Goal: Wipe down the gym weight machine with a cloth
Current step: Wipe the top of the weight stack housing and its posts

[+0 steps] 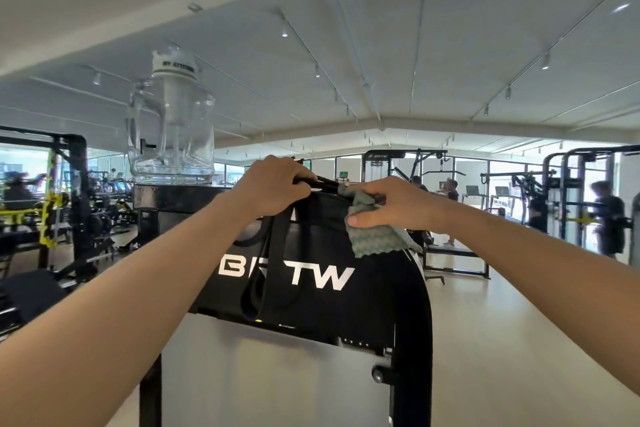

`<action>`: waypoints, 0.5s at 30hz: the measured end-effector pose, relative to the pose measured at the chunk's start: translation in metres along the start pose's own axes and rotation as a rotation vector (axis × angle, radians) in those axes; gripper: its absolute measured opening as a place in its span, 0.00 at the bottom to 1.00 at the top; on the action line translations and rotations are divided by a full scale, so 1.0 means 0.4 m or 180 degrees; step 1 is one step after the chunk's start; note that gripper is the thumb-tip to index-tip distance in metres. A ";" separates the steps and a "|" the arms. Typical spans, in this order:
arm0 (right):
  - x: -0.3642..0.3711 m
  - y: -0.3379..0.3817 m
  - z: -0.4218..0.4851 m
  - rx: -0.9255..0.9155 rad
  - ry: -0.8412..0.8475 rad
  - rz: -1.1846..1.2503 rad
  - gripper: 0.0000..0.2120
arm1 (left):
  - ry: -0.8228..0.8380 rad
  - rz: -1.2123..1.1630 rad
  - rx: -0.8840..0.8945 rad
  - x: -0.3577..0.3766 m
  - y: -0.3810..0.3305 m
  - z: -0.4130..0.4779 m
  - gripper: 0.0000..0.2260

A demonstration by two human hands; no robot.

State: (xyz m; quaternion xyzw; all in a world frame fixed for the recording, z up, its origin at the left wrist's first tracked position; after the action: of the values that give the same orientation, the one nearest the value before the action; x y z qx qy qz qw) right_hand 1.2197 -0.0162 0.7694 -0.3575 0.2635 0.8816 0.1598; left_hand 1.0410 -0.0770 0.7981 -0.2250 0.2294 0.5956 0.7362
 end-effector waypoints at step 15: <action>0.117 0.142 0.138 -0.0708 0.0317 -0.0897 0.22 | -0.0521 -0.0821 -0.1281 0.003 0.216 0.037 0.11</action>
State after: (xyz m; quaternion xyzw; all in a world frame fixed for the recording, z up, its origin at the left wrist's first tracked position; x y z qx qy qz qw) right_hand 1.1302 -0.0257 0.7893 -0.4495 0.1193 0.8554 0.2280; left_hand 0.9576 -0.0508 0.8040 -0.3454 0.0151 0.5467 0.7626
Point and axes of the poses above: each hand's wrist, its own z-axis towards the middle knuckle, its own x-axis out of the palm, y = z × x, the point moved 7 cm from there along z, towards the middle knuckle, and after that the axes turned 11 degrees about -y, right-handed, at the moved point
